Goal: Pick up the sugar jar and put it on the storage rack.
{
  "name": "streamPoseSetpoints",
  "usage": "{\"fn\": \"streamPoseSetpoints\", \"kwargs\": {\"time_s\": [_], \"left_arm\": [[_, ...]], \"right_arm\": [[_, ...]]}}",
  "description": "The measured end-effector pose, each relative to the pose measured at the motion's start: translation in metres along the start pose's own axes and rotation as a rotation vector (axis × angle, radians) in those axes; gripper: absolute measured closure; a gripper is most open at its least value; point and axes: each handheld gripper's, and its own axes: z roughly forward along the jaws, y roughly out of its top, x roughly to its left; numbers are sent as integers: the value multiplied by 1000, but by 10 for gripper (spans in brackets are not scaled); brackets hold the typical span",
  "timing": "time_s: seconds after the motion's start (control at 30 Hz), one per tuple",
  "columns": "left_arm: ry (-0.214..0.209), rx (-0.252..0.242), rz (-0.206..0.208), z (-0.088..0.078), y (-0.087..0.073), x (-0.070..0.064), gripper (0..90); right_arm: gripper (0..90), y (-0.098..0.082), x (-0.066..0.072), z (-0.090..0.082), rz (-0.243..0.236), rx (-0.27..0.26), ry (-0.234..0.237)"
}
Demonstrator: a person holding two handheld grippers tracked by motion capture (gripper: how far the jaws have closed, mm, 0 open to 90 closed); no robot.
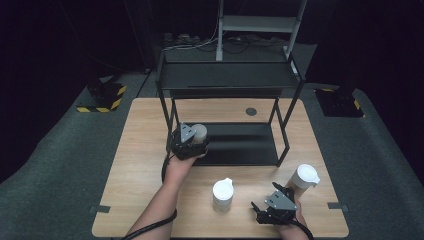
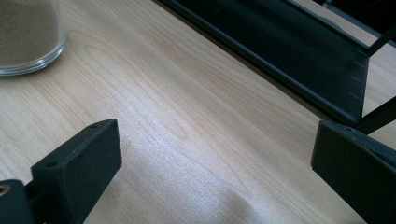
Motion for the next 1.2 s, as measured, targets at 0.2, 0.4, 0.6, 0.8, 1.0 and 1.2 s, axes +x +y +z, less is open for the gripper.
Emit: {"fn": "streamPoseSetpoints", "kwargs": {"time_s": [0.2, 0.4, 0.6, 0.8, 1.0, 1.2], "left_arm": [[7, -8, 10, -4, 4, -3, 185], [8, -16, 3, -9, 6, -1, 133], [-1, -34, -1, -17, 8, -1, 94], [-6, -71, -10, -29, 9, 2, 24], [-9, -100, -12, -41, 7, 5, 4], [11, -106, 18, -56, 4, 9, 4]], "right_arm": [[12, 0, 0, 0, -1, 1, 0], [12, 0, 0, 0, 0, 0, 0], [12, 0, 0, 0, -1, 1, 1], [12, 0, 0, 0, -3, 2, 1], [12, 0, 0, 0, -5, 3, -1], [12, 0, 1, 0, -10, 3, -2]]}}
